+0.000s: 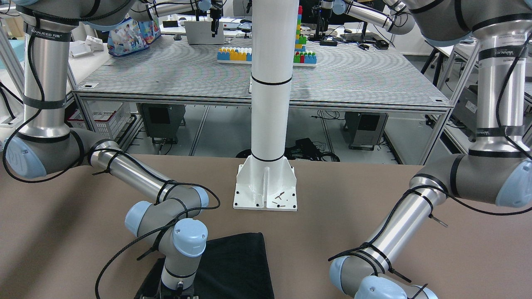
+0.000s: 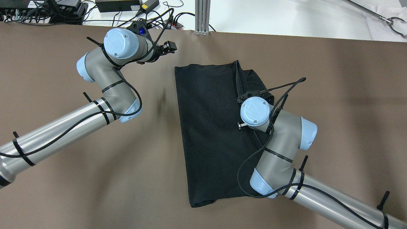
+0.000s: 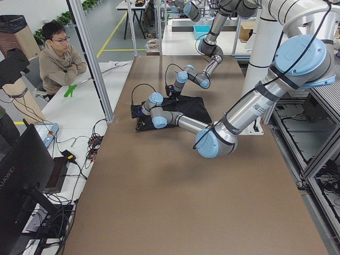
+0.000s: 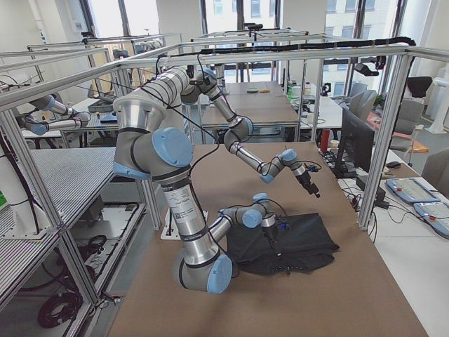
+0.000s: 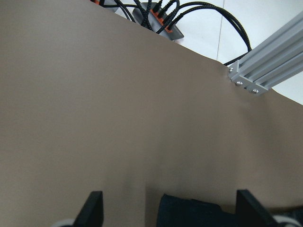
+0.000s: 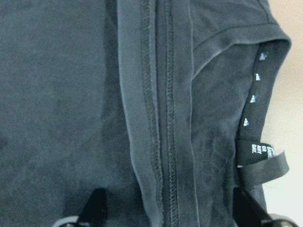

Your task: Fold clothes

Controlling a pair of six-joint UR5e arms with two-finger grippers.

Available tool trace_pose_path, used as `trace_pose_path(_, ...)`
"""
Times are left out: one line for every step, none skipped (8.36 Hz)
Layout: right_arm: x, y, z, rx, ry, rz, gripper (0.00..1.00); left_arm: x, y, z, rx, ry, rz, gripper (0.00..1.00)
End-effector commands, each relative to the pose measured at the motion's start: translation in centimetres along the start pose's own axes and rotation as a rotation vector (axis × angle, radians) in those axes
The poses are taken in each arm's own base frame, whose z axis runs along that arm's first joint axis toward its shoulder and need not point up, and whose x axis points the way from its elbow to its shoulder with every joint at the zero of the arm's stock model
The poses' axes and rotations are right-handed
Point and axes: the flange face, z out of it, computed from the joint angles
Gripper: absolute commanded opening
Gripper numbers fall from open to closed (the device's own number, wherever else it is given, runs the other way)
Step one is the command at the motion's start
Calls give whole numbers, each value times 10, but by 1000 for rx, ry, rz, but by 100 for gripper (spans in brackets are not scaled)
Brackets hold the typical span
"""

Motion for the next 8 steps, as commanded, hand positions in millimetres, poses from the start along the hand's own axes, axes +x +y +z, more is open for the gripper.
trace_pose_path(23, -13, 2, 2, 12, -5, 94, -6, 1, -2, 2, 1, 0, 100)
trace_pose_path(53, -13, 15, -11, 43, -44, 94, -7, 1, -2, 2, -1, 0, 100)
trace_pose_path(89, -7, 33, -32, 78, -75, 94, -7, 1, -2, 4, 1, 0, 100)
trace_pose_path(97, -16, 29, -4, 61, -78, 94, -7, 1, -2, 5, 0, 0, 100)
trace_pose_path(99, -23, 24, 2, 58, -71, 94, -7, 1, -6, 6, 8, 1, 100)
trace_pose_path(85, -37, 6, 5, 17, -61, 94, -7, 1, -7, 8, 11, 1, 100)
trace_pose_path(73, -39, -8, -4, -26, -43, 94, -6, 1, -9, 10, 14, 0, 100)
trace_pose_path(66, -34, -20, 7, -50, 75, 94, -3, 1, -13, 11, 23, 1, 100)
